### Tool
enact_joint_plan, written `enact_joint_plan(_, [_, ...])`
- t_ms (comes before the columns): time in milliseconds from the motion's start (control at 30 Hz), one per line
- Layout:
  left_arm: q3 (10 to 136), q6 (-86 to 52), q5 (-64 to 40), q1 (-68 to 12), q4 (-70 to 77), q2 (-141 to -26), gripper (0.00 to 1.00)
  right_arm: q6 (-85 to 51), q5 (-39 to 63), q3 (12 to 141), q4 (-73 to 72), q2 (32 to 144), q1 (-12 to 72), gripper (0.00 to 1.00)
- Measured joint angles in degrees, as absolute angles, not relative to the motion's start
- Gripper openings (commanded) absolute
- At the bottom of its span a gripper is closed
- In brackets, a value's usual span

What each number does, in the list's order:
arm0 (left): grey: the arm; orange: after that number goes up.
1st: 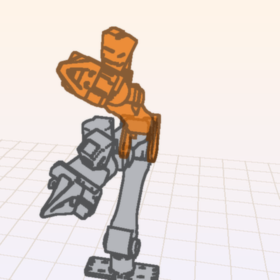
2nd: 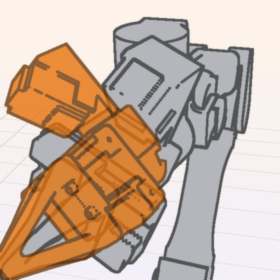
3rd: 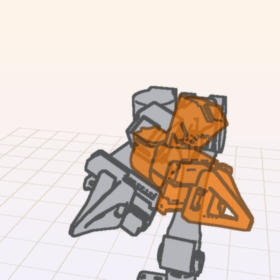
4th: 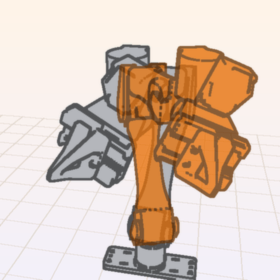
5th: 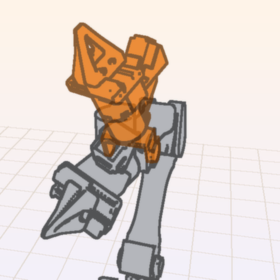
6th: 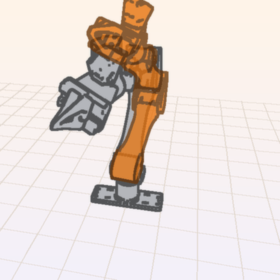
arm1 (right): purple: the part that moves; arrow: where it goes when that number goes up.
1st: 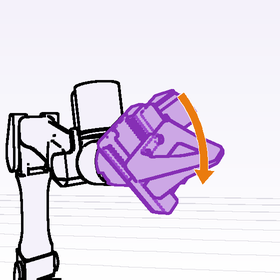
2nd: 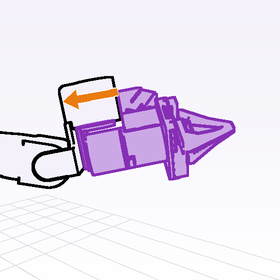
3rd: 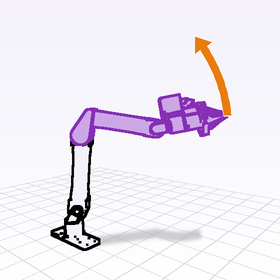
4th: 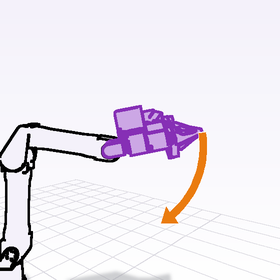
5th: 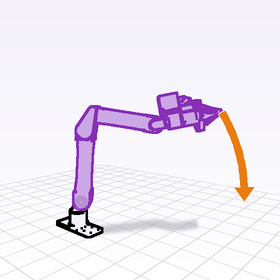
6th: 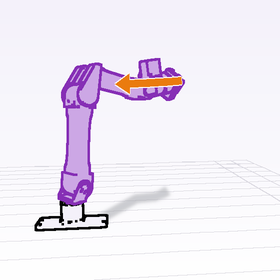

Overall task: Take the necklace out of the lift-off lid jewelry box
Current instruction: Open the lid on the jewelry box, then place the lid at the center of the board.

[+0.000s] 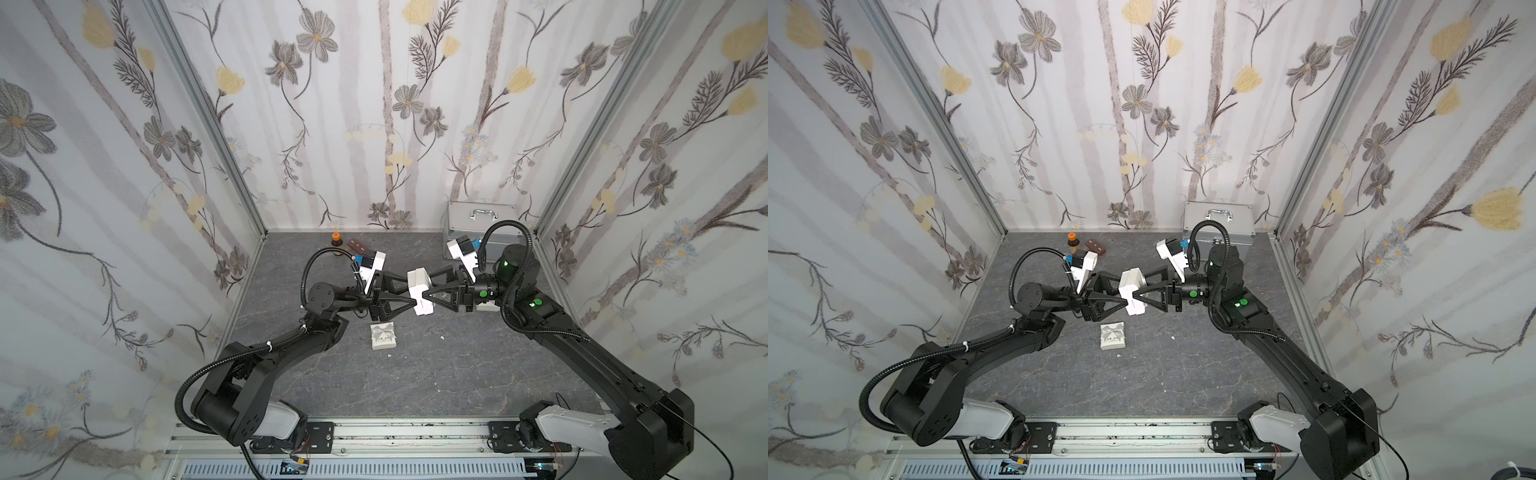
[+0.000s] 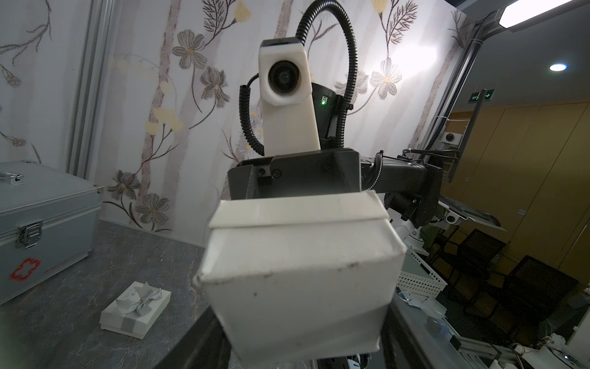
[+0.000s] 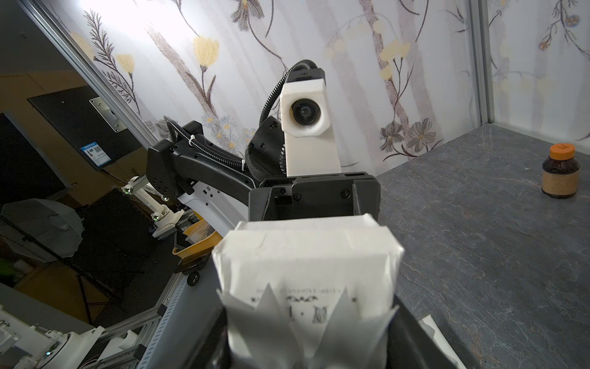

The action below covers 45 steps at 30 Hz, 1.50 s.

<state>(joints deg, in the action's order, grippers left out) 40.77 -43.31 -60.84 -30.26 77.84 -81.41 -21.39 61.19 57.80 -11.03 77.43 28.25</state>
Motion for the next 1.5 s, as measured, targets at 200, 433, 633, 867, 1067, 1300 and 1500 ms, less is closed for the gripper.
enact_joint_plan(200, [40.8,-43.6,-60.4,-29.4,77.7,-81.5,0.59,-21.2,60.3,56.1,-11.8,75.4,25.7,0.61])
enact_joint_plan(433, [40.6,-44.0,-59.2,-28.4,78.2,-81.3,0.59,-20.8,59.4,52.4,-11.3,71.2,21.6,0.63])
enact_joint_plan(633, [40.2,-44.0,-58.5,-28.0,78.1,-81.0,0.59,-16.9,44.7,50.4,-2.6,73.1,19.3,0.62])
enact_joint_plan(867, [40.2,-43.9,-58.0,-27.4,76.8,-80.8,0.59,-15.2,24.1,48.9,11.7,86.6,19.1,0.62])
enact_joint_plan(1067, [39.6,-43.5,-57.4,-27.2,74.9,-79.6,0.59,-15.4,16.5,49.0,16.1,96.1,19.2,0.70])
enact_joint_plan(1300, [38.5,-40.2,-57.0,-27.1,70.0,-76.2,0.61,-15.8,14.6,51.1,18.1,98.8,19.4,0.81])
enact_joint_plan(1500, [38.0,-37.2,-56.6,-27.1,66.0,-74.3,0.62,-13.8,16.1,53.8,20.0,94.3,19.4,0.74])
